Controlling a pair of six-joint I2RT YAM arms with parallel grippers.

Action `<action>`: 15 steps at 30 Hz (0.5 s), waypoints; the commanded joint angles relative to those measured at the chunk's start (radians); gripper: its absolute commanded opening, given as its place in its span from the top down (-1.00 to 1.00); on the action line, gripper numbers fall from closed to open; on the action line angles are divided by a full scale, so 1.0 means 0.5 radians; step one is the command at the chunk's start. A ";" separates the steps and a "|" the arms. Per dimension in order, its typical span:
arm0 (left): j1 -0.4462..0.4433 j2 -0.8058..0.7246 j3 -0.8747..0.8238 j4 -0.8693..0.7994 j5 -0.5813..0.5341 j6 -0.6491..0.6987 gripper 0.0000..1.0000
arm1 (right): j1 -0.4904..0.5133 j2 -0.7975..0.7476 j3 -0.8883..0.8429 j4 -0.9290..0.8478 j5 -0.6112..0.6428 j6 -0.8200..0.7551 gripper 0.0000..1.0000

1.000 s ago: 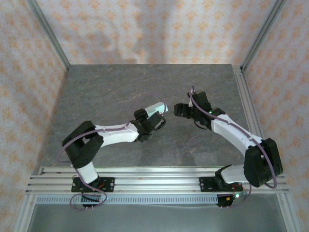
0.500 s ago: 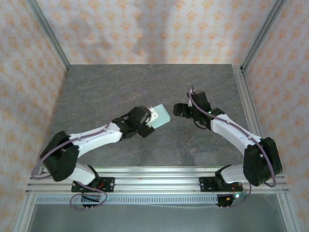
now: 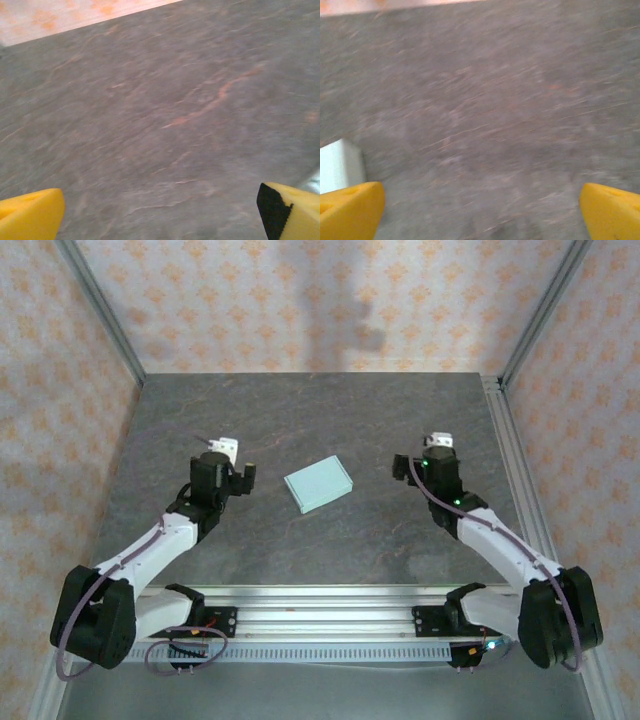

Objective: Fold the paper box

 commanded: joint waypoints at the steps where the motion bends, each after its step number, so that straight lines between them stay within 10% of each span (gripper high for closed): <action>1: 0.113 0.005 -0.210 0.482 -0.126 -0.001 -1.00 | -0.146 -0.056 -0.222 0.495 0.256 -0.078 -0.99; 15: 0.449 0.683 -0.208 1.152 0.201 -0.173 -1.00 | -0.497 0.765 -0.520 1.752 0.076 -0.158 -0.99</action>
